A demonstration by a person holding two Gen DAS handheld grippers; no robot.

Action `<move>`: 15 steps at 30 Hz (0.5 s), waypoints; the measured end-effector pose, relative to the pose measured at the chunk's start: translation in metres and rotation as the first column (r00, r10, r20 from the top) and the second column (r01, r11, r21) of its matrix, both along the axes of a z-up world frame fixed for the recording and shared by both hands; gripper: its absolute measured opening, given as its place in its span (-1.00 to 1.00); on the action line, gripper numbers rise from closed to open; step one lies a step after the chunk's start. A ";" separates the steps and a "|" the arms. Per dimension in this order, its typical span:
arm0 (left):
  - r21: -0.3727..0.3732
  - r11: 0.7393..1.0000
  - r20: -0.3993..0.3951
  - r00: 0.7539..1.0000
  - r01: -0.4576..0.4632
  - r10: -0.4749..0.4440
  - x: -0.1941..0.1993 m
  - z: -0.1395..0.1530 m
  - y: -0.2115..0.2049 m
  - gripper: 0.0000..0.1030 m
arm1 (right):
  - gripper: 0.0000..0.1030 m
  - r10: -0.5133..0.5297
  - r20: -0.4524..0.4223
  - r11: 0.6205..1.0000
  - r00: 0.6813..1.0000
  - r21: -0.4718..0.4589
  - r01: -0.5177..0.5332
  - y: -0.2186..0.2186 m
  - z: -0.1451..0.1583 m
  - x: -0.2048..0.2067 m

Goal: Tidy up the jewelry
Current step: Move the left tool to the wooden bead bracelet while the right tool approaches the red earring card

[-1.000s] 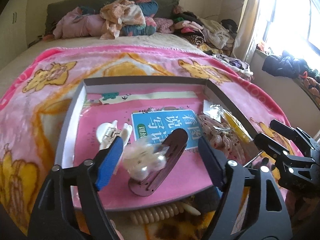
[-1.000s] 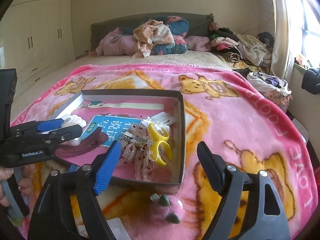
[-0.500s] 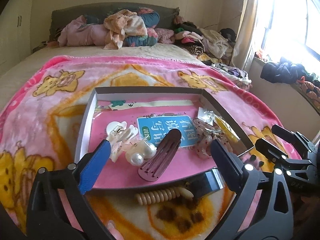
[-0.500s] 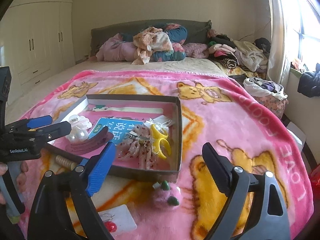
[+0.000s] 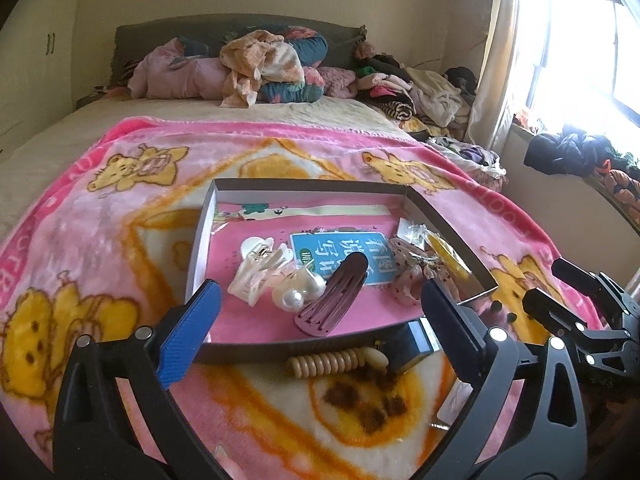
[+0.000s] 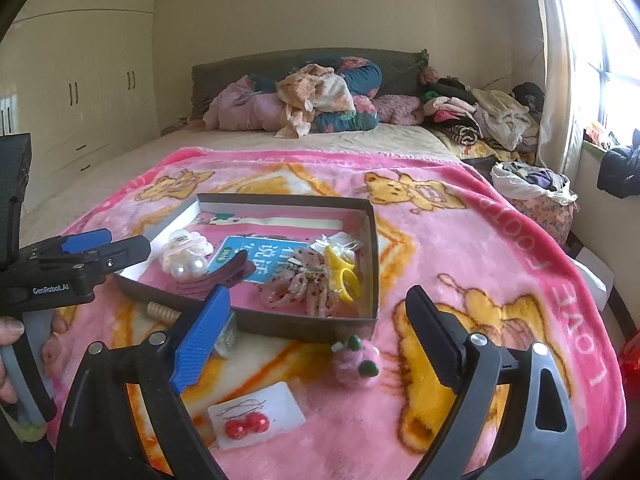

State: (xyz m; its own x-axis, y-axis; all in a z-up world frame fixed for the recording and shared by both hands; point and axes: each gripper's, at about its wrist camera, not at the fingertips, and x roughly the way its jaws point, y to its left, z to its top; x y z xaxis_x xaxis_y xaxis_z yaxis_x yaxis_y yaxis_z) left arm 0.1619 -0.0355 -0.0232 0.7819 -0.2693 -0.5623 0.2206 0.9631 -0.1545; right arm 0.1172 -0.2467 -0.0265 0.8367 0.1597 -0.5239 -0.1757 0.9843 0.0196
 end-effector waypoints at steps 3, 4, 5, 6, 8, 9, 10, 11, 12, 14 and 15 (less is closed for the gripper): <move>0.000 1.000 0.003 1.000 -0.002 0.002 -0.004 0.002 0.003 0.77 | 0.68 0.009 0.001 1.000 1.000 0.000 -0.009 0.004 0.001 -0.007; 0.001 1.000 0.005 1.000 -0.002 0.002 -0.006 0.003 0.004 0.77 | 0.69 0.011 0.001 1.000 1.000 0.000 -0.011 0.005 0.001 -0.009; 0.001 1.000 0.006 1.000 -0.001 0.001 -0.007 0.003 0.004 0.77 | 0.69 0.015 0.000 1.000 1.000 -0.001 -0.015 0.006 0.001 -0.011; 0.002 1.000 0.007 1.000 -0.001 0.001 -0.008 0.004 0.005 0.77 | 0.69 0.018 0.000 1.000 1.000 -0.002 -0.018 0.008 0.001 -0.013; 0.001 1.000 0.010 1.000 -0.001 0.001 -0.010 0.004 0.006 0.77 | 0.69 0.023 -0.002 1.000 1.000 -0.006 -0.023 0.010 0.001 -0.016; 0.002 1.000 0.010 1.000 -0.001 0.001 -0.011 0.004 0.006 0.77 | 0.69 0.025 -0.003 1.000 1.000 -0.006 -0.025 0.011 0.001 -0.018; 0.002 1.000 0.010 1.000 -0.001 0.001 -0.013 0.005 0.006 0.77 | 0.69 0.027 -0.005 1.000 1.000 -0.006 -0.027 0.012 0.000 -0.019; 0.004 1.000 0.011 1.000 0.000 0.000 -0.015 0.005 0.007 0.77 | 0.69 0.029 -0.008 1.000 1.000 -0.007 -0.029 0.013 0.000 -0.022; 0.007 1.000 0.012 1.000 0.000 0.000 -0.016 0.005 0.007 0.77 | 0.69 0.030 -0.011 1.000 0.999 -0.007 -0.030 0.014 -0.001 -0.024; 0.010 1.000 0.012 1.000 0.003 -0.003 -0.019 0.005 0.008 0.77 | 0.69 0.034 -0.017 0.999 0.999 -0.006 -0.034 0.015 -0.003 -0.026; 0.010 1.000 0.011 1.000 0.003 -0.003 -0.021 0.004 0.009 0.77 | 0.69 0.036 -0.020 0.999 0.999 -0.006 -0.036 0.016 -0.004 -0.028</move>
